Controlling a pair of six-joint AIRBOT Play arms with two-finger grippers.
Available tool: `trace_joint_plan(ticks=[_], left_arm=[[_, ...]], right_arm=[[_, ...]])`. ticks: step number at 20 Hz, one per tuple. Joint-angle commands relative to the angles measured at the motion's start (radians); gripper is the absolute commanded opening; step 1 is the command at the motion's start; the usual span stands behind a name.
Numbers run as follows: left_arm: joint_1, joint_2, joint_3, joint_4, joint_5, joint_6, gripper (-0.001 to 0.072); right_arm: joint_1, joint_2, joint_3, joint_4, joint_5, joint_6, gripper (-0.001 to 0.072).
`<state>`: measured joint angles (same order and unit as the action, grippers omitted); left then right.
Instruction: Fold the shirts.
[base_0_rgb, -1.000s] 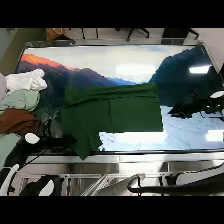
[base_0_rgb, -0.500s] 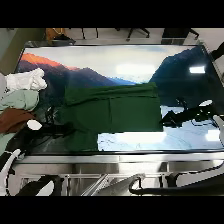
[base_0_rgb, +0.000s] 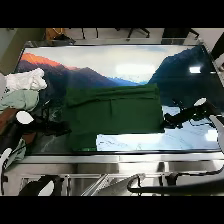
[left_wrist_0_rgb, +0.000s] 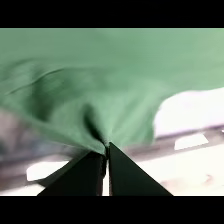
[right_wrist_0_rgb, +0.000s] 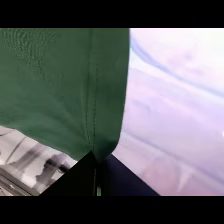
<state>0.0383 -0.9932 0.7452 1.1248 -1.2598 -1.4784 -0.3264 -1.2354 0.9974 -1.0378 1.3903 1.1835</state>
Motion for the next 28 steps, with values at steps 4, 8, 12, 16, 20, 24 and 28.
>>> trace_joint_plan(ticks=[4, 8, 12, 16, 20, 24, 28], left_arm=[[0.0, 0.273, 0.013, 0.121, -0.225, -0.094, 0.0018], [-0.001, 0.266, 0.064, 0.066, -0.081, -0.066, 0.0018], [-0.002, 0.013, 0.259, 0.031, 0.042, -0.002, 0.0018], [-0.002, -0.267, 0.397, 0.033, 0.081, 0.024, 0.0018], [-0.004, -0.473, 0.468, 0.031, 0.188, 0.03, 0.0021], [-0.005, -0.602, 0.613, 0.03, 0.156, 0.024, 0.0685], [-0.005, -0.646, 0.756, 0.026, 0.042, 0.023, 0.0683]], right_arm=[[0.004, 0.227, -0.08, -0.171, 0.135, 0.204, 0.0022], [0.004, 0.302, -0.046, -0.01, -0.007, 0.073, 0.0021], [0.006, 0.224, 0.016, 0.291, -0.222, -0.164, 0.0022], [0.011, 0.047, 0.099, 0.496, -0.363, -0.347, 0.0022], [0.058, -0.136, 0.165, 0.523, -0.417, -0.415, 0.003], [0.06, -0.172, 0.233, 0.461, -0.415, -0.428, 0.0222], [0.053, -0.169, 0.323, 0.226, -0.435, -0.354, 0.0642]])
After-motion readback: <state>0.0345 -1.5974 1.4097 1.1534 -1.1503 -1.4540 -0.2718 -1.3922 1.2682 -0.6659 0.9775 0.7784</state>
